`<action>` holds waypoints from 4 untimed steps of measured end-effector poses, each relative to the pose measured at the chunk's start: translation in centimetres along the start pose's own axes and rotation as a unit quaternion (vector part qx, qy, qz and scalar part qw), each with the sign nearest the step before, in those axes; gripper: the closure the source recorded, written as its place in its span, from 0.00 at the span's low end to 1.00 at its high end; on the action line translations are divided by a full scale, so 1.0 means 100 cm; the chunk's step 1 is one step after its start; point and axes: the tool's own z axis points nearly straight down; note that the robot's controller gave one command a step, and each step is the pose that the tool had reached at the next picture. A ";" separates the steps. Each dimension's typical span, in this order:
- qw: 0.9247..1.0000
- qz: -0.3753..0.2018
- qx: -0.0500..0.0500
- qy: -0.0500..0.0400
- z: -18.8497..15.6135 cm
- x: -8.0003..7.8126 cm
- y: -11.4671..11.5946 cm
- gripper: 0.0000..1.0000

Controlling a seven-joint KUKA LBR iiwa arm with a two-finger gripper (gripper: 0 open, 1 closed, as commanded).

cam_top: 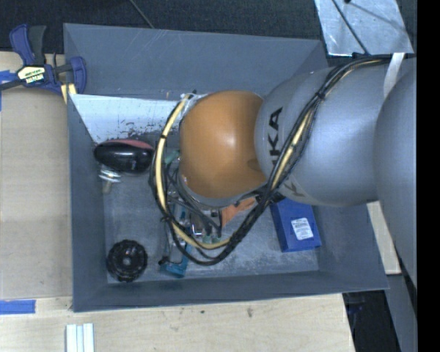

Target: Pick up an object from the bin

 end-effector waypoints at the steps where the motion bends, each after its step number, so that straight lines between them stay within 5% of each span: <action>1: 1.000 0.002 -0.001 -0.004 -0.004 -0.002 -0.001 0.00; 2: 0.983 -0.185 0.000 -0.004 0.021 0.000 0.046 0.00; 3: 0.969 -0.247 0.000 -0.002 0.043 0.001 0.061 0.00; 4: 0.959 -0.284 0.000 -0.005 0.028 0.005 0.058 0.00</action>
Offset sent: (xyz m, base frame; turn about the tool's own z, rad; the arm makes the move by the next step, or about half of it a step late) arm -0.0026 0.0603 -0.0300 -0.4824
